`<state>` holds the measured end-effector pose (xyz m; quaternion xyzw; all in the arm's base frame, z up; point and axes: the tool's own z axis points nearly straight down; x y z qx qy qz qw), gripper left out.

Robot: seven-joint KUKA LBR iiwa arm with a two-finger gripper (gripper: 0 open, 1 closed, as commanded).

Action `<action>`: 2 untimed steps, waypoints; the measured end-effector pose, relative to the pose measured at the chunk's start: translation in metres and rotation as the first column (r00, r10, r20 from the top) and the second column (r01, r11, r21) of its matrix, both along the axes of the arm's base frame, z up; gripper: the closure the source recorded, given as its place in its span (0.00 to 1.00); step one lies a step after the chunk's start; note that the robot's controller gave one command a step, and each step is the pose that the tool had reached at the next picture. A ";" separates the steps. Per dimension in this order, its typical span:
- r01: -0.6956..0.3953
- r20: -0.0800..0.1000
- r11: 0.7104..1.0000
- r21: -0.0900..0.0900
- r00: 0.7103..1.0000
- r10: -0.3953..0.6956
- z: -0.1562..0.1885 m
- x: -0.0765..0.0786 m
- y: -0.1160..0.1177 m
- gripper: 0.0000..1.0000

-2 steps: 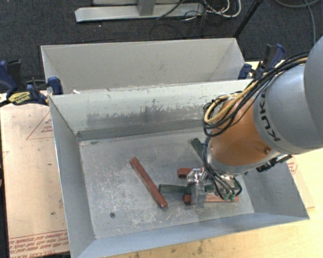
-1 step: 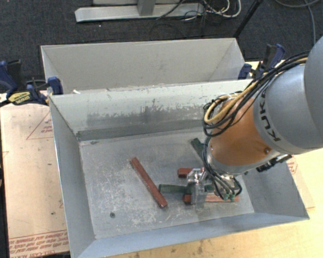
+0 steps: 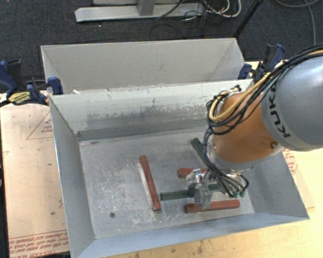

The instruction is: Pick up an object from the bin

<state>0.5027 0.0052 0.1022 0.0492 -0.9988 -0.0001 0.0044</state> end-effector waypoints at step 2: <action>-0.150 0.010 0.989 0.003 0.989 0.150 0.092 0.013 0.015 1.00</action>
Offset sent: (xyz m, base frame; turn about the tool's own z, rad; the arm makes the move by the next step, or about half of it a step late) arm -0.0136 -0.0288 0.1743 -0.1166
